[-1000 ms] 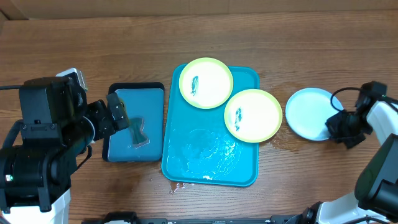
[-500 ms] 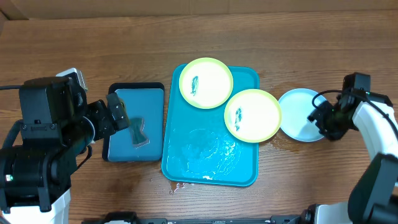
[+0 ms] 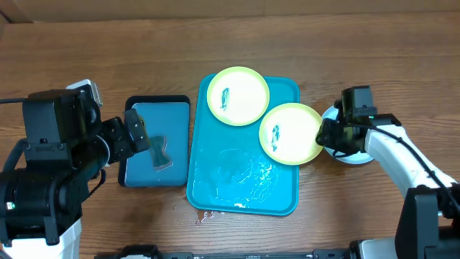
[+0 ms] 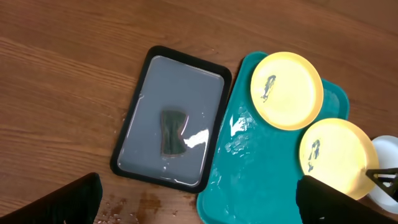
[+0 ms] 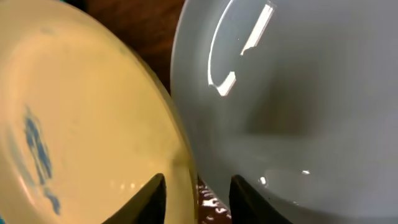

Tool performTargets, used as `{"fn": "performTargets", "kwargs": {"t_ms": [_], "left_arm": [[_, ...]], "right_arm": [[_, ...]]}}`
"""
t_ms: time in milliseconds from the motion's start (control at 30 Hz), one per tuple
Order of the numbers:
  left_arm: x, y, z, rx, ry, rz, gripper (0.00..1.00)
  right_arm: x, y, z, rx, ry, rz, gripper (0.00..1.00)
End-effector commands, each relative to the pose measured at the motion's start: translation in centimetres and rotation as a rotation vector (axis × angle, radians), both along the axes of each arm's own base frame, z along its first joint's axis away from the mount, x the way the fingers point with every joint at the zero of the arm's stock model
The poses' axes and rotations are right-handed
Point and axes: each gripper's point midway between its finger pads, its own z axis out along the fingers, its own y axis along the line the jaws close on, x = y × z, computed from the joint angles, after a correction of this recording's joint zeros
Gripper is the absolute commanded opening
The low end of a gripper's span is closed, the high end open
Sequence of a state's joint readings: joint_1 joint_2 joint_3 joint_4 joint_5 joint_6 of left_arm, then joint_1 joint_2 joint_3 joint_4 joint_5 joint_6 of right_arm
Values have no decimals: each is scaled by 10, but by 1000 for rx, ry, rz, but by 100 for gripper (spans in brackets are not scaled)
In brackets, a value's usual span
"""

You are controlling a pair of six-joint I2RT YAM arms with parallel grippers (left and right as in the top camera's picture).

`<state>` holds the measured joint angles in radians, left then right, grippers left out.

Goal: Clean dirty plates on tray and stack at the side
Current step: 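Carry the white plate right and set it on the table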

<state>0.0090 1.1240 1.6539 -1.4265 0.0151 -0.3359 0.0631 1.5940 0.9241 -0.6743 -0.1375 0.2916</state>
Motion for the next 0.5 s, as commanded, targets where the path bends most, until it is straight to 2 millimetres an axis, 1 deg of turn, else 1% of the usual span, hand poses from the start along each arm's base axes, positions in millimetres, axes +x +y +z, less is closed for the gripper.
{"fn": "performTargets", "kwargs": {"t_ms": [0,33,67,167,333,467], "left_arm": [[0,2,4,19,-10,-13,100],[0,2,4,19,-11,-13,100],[0,2,4,19,-10,-13,100],[0,2,4,20,-9,-13,100],[-1,2,4,22,-7,-16,100],[-1,2,4,34,-7,-30,100]], "right_arm": [[0,-5,0,-23,-5,-38,18],[-1,-3,0,-15,-2,-36,10],[-2,-2,0,-9,1,-35,4],[-2,4,2,23,2,-25,4],[-2,4,8,23,1,-24,4],[-8,3,13,22,8,-25,4]]}}
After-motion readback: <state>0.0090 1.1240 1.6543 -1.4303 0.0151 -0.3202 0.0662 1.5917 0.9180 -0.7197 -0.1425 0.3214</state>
